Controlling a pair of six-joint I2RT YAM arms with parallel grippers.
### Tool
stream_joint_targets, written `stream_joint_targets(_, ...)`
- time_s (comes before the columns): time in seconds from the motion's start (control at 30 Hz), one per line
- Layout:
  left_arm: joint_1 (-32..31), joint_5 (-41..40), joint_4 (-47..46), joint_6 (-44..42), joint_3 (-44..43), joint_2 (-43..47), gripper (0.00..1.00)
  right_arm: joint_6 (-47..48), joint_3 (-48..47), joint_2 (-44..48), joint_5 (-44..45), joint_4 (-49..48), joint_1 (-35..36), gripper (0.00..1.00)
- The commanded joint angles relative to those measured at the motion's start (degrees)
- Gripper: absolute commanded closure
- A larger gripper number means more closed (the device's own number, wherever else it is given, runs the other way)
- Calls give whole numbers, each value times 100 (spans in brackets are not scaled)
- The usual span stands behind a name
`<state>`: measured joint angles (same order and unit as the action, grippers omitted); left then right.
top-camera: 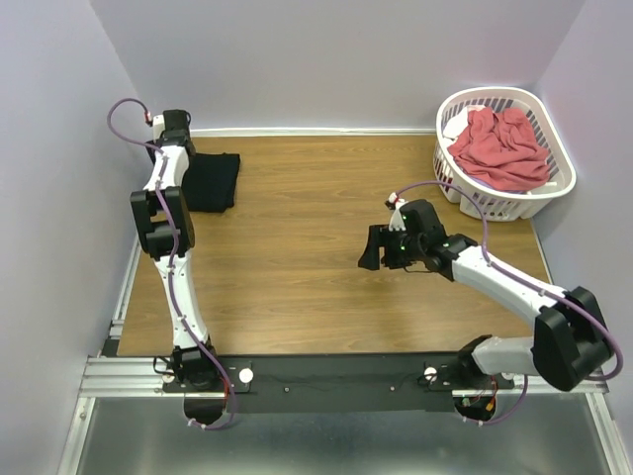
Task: Fold and stack the t-shirts
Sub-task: Neatly place the folded tshirt to the corner
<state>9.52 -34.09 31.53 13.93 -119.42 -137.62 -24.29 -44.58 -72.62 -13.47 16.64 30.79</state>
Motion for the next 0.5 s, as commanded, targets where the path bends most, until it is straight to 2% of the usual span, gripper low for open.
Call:
stream_joint_targets(0.0, -55, -293, 144, 4, -399, 164, 35, 144, -156, -340, -296, 120, -2, 21)
stream_joint_targets(0.13, -55, 165, -287, 495, 461, 1183, 33, 197, -157, -437, -533, 120, -2, 21)
stream_joint_targets(0.3, 32, 1297, -1260, 1531, 2604, 3011, 32, 188, 19, -34, -446, 120, -2, 21)
stream_joint_targets(0.37, 67, 2061, -1709, 2085, 3360, 3468, 19, 214, 54, 98, -358, 129, -2, 21)
stream_joint_targets(0.4, 85, 2316, -2225, 2252, 4155, 3879, 9, 232, 81, 160, -375, 129, -11, 21)
stream_joint_targets(0.43, 94, 2806, -2482, 2419, 4546, 4057, 4, 267, 107, 265, -366, 129, -2, 21)
stream_joint_targets(0.47, 94, 3028, -2746, 2821, 5272, 4216, 4, 311, 116, 318, -427, 137, 6, 21)
